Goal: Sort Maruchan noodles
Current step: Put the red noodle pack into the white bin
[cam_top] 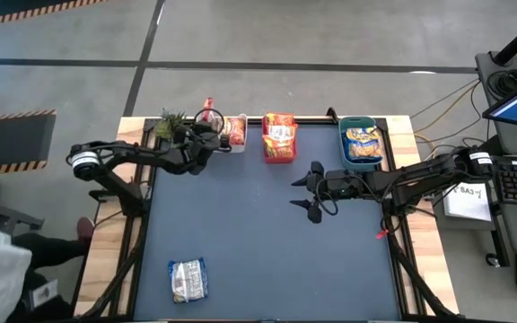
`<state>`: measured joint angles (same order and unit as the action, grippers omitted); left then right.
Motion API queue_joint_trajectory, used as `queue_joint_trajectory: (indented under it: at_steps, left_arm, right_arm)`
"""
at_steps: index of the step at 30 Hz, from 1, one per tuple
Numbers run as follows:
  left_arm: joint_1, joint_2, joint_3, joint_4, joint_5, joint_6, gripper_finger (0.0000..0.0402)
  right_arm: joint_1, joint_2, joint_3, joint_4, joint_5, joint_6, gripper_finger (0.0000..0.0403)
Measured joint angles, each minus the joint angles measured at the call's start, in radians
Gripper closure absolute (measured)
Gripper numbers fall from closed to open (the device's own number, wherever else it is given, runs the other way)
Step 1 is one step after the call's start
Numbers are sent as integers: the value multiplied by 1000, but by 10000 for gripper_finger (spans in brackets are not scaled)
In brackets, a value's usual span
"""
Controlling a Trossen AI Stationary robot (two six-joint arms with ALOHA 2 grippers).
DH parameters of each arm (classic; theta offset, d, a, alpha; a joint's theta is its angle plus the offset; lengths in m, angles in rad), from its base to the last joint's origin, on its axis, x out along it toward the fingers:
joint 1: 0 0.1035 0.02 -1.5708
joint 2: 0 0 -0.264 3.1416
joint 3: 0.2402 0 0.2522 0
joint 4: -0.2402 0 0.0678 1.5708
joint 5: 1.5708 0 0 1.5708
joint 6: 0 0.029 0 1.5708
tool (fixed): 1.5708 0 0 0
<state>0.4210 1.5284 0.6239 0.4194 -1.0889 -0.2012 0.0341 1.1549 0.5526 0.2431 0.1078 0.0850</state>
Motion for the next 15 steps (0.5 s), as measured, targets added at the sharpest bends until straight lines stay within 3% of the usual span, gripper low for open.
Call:
queue_joint_trajectory:
  at_steps: [8,15]
  left_arm:
    - [0,1,-2,0,-2,-3,298]
    - [0,1,-2,0,-3,-10,257]
  right_arm:
    - [0,0,0,1,0,-10,129]
    - [0,0,0,1,0,-11,124]
